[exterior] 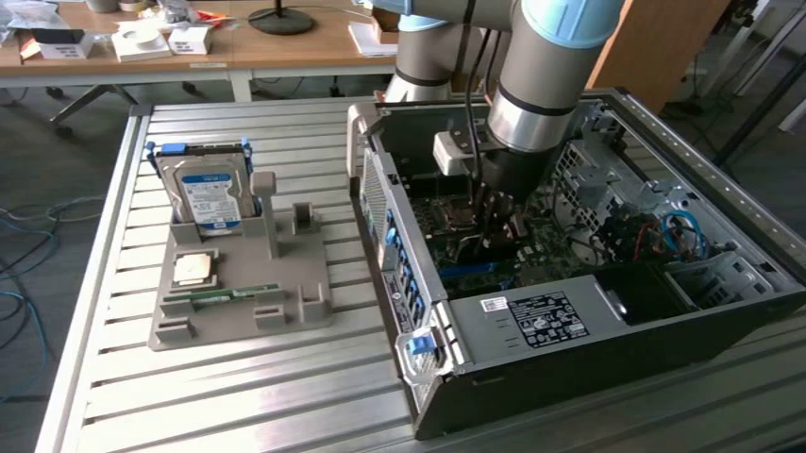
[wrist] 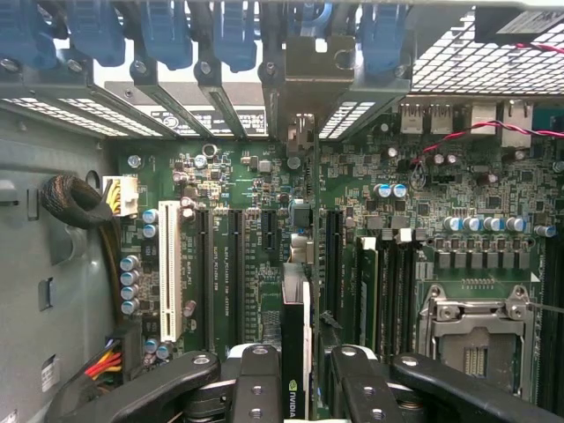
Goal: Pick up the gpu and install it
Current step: 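Insert the gpu into the slot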
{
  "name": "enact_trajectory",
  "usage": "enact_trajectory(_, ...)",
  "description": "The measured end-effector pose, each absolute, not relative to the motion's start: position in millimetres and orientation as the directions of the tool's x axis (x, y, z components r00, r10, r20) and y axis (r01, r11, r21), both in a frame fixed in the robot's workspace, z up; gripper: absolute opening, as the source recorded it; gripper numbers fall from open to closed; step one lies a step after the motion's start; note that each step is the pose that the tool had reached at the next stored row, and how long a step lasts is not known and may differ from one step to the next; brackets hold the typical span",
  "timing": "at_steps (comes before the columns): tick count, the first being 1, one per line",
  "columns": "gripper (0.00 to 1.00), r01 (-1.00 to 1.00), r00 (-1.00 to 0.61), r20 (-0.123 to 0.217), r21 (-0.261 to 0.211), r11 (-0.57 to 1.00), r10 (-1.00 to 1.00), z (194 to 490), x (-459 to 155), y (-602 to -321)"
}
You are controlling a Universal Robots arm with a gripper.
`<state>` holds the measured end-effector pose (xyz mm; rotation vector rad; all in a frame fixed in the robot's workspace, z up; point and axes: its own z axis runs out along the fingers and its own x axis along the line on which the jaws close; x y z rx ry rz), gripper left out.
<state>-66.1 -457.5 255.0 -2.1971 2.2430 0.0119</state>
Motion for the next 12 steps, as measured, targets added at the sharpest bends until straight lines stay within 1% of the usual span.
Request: enact_trajectory(12, 0.27, -1.0, -0.021, -0.007, 0.004, 0.021, -1.0, 252.5, -66.3, -457.5)
